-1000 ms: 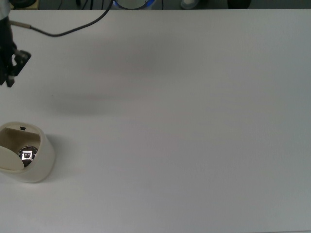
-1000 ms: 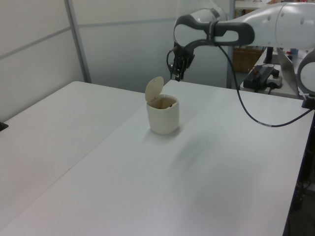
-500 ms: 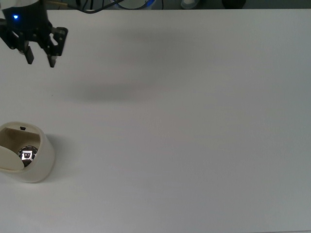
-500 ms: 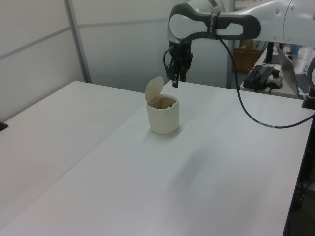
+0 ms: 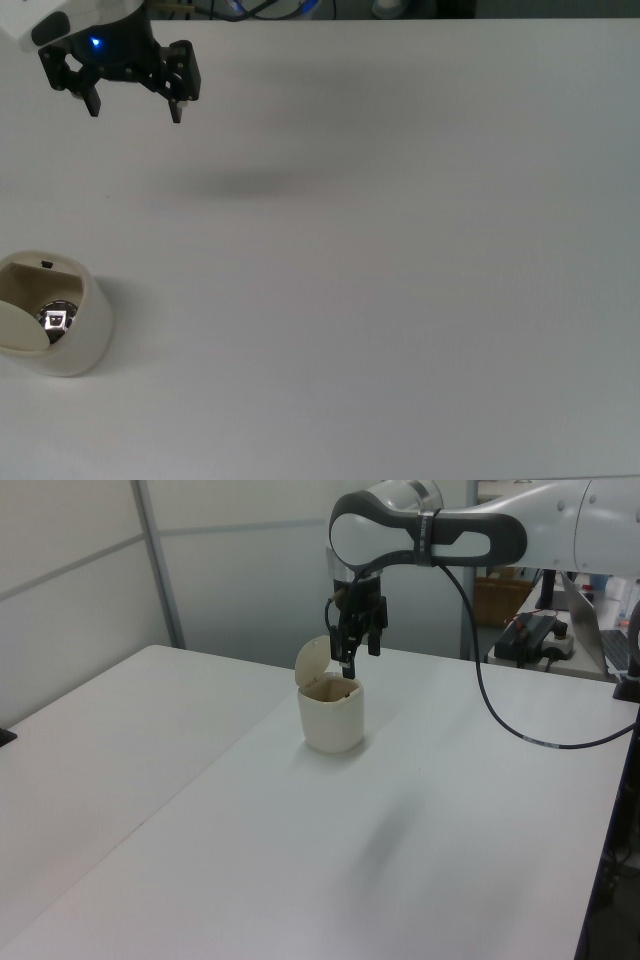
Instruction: Open the trash can
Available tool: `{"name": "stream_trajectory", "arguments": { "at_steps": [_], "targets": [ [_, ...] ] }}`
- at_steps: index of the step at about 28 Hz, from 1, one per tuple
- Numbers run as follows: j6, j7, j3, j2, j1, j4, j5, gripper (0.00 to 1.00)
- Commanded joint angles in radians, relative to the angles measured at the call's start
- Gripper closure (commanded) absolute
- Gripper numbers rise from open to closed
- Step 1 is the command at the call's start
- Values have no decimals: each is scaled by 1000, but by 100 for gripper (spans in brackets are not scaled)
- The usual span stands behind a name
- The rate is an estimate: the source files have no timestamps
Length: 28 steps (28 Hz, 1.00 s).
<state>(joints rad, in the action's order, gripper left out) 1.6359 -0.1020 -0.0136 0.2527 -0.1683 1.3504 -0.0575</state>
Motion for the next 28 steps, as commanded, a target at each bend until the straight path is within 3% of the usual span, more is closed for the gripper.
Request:
{"name": "stream_trajectory", "arguments": {
  "at_steps": [1, 28],
  "targets": [
    [-50, -18, 0, -24, 13, 24, 8, 0],
    [-85, -19, -20, -23, 33, 13, 11, 0]
  ]
}}
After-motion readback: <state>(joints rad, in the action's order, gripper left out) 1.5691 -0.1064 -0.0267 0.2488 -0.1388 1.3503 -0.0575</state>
